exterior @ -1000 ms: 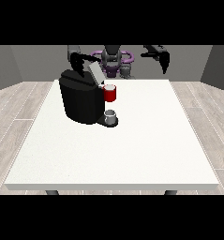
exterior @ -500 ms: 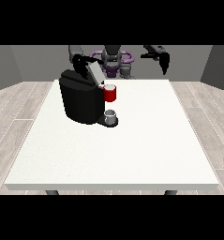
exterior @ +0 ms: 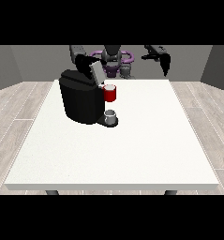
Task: Insert the coffee pod into the coffee machine and close the lid
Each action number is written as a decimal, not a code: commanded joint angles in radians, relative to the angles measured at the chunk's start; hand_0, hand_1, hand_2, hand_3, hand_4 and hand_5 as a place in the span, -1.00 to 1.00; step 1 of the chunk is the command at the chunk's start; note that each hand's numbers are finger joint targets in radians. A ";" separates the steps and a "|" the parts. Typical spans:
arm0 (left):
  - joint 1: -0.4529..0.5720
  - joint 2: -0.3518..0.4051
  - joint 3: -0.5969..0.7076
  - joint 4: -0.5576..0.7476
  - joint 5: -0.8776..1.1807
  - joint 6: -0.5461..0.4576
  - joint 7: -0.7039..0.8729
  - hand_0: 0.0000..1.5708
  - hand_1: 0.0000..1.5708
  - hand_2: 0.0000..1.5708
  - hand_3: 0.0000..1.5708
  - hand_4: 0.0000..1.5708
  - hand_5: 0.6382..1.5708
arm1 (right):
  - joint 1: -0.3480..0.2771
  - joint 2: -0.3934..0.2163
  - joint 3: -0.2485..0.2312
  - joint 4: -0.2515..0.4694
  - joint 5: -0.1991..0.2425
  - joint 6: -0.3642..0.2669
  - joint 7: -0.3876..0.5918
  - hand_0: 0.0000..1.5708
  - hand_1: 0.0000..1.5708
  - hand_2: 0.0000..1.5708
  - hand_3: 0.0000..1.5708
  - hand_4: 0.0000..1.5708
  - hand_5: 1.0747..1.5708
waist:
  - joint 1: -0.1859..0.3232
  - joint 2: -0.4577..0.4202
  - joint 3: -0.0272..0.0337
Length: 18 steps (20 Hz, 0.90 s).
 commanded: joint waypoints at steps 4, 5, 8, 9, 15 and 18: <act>-0.002 0.031 0.013 0.033 0.010 -0.017 -0.037 -1.00 -1.00 -1.00 -1.00 -0.80 1.00 | -0.072 0.039 0.045 0.014 0.043 -0.027 0.057 -1.00 -1.00 -1.00 -1.00 -0.73 1.00 | 0.021 0.007 0.0022; -0.060 0.016 0.027 0.068 0.011 0.027 -0.003 -1.00 -1.00 -1.00 -1.00 -0.76 1.00 | -0.109 0.043 0.065 0.004 0.055 -0.027 0.090 -1.00 -1.00 -1.00 -1.00 -0.82 1.00 | -0.004 0.027 0.0021; 0.003 0.007 0.002 0.071 -0.010 0.009 -0.056 -1.00 -1.00 -1.00 -1.00 -0.80 1.00 | -0.079 0.051 0.096 -0.015 0.086 -0.039 0.078 -1.00 -1.00 -1.00 -1.00 -0.73 1.00 | 0.013 0.002 0.0020; -0.023 0.020 0.011 0.068 0.019 -0.013 -0.019 -1.00 -1.00 -1.00 -1.00 -0.85 1.00 | -0.133 0.013 0.067 -0.009 0.070 -0.029 0.119 -1.00 -1.00 -1.00 -1.00 -0.78 1.00 | 0.028 0.006 0.0020; -0.009 -0.014 -0.024 0.064 -0.008 0.010 -0.039 -1.00 -1.00 -1.00 -1.00 -1.00 1.00 | -0.102 0.039 0.097 -0.042 0.073 -0.028 0.132 -1.00 -1.00 -1.00 -1.00 -0.82 1.00 | 0.034 -0.010 0.0022; -0.051 0.004 -0.029 0.032 0.009 -0.021 -0.037 -1.00 -1.00 -1.00 -1.00 -0.75 1.00 | -0.081 0.067 0.106 -0.053 0.085 -0.070 0.112 -1.00 -1.00 -1.00 -1.00 -0.84 1.00 | 0.056 -0.013 0.0025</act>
